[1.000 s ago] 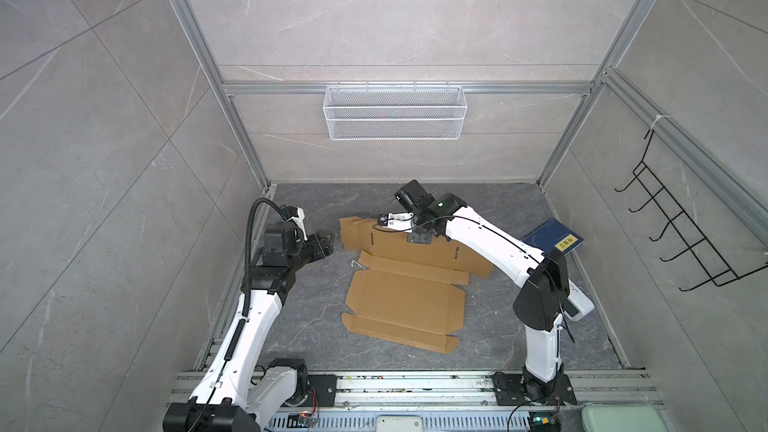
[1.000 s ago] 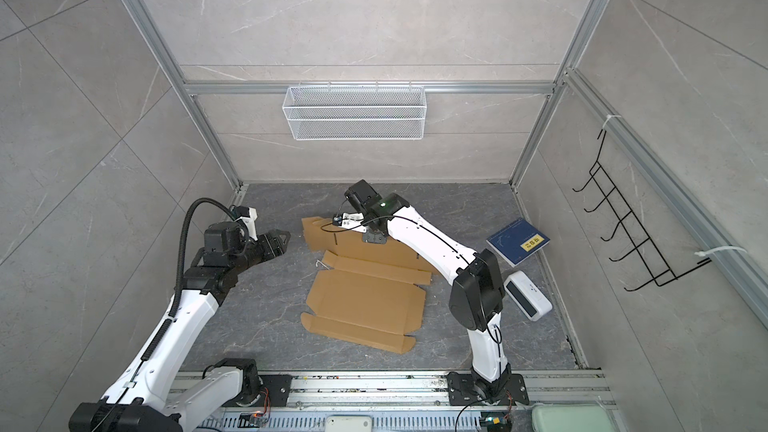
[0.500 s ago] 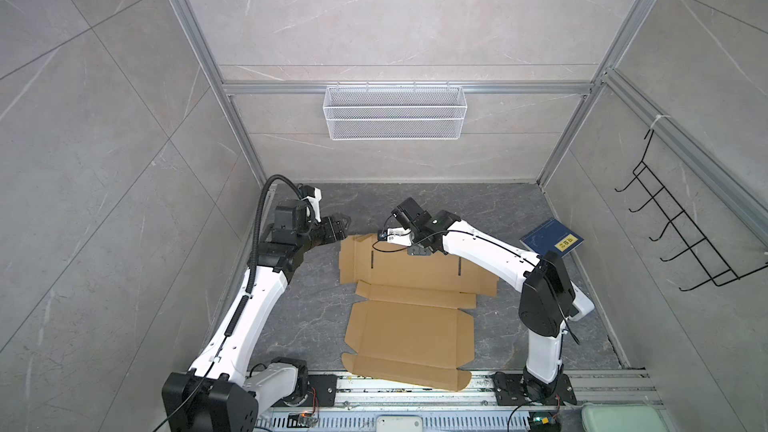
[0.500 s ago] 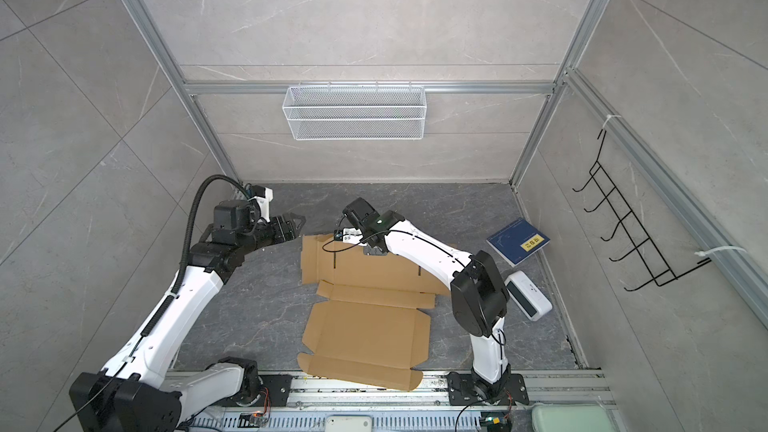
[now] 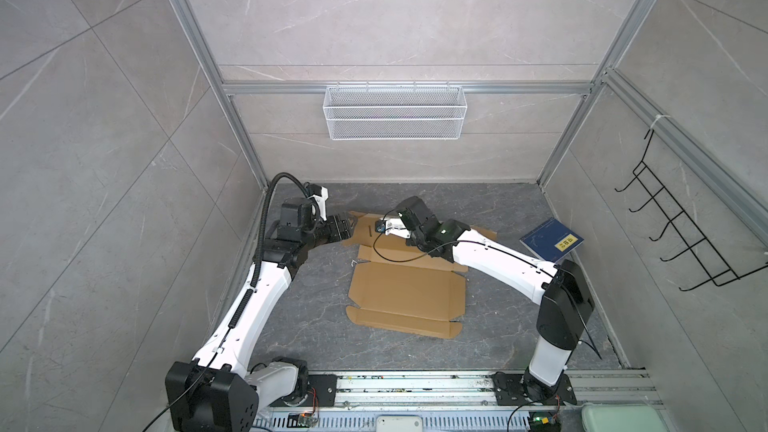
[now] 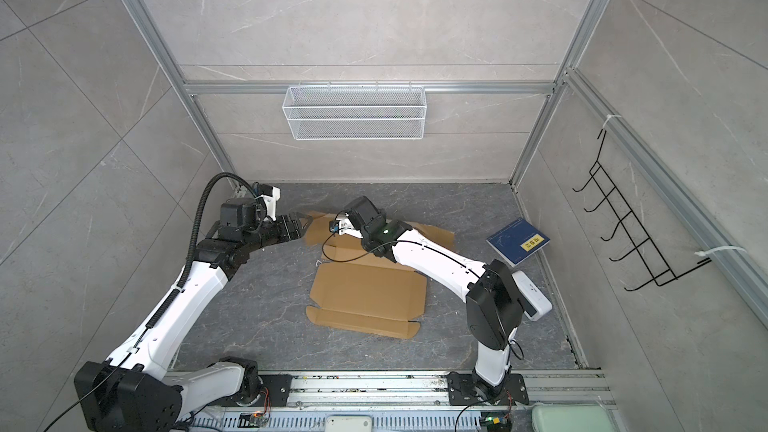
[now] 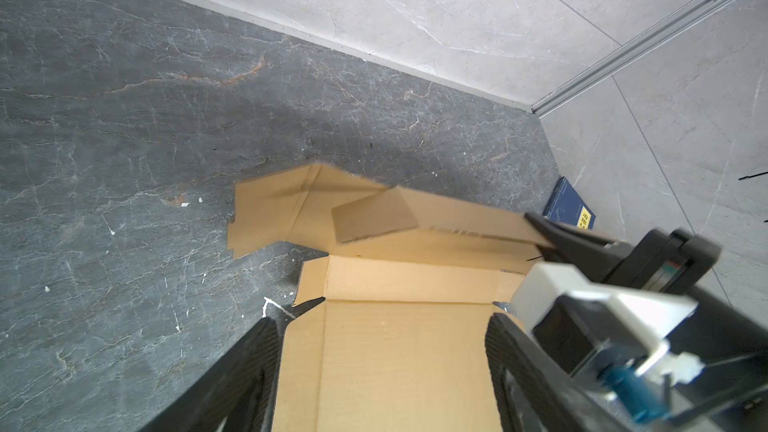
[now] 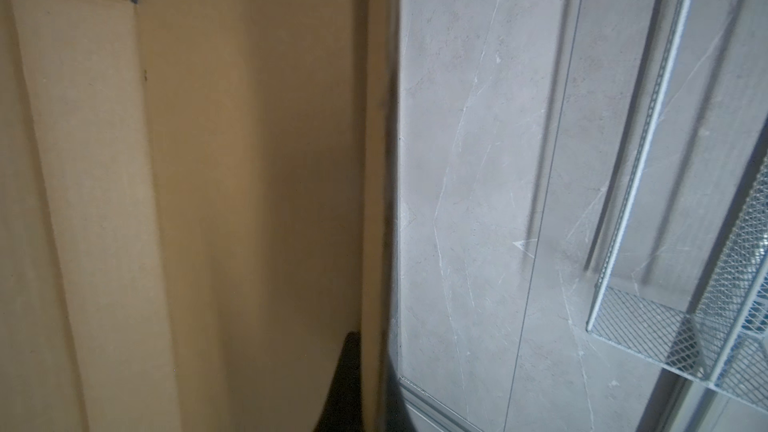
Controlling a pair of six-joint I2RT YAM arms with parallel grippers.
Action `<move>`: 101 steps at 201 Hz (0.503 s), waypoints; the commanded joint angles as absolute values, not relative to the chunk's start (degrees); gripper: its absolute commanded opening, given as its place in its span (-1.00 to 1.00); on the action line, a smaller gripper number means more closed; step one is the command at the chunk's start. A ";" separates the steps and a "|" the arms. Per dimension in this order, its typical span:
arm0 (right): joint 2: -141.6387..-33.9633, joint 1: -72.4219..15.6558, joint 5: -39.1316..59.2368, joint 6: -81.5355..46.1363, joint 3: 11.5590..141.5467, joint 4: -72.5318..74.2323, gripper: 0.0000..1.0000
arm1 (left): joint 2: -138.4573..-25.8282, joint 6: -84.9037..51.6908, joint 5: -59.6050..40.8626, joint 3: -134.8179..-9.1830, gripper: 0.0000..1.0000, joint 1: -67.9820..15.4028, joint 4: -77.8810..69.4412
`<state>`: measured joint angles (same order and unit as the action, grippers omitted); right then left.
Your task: Fold the paper box
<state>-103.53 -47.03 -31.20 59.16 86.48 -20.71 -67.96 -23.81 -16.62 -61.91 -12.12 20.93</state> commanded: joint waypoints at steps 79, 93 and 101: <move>-102.03 -49.73 -34.47 63.93 77.57 -3.61 -1.00 | -70.13 -26.54 -20.41 -63.91 0.61 -12.27 18.46; -101.79 -49.75 -34.46 63.19 76.85 -3.05 -1.00 | -70.36 -26.54 -21.38 -63.57 0.61 -12.37 18.29; -101.71 -49.85 -34.44 62.71 76.56 -2.82 -1.00 | -70.56 -26.55 -21.78 -63.31 0.61 -12.52 17.99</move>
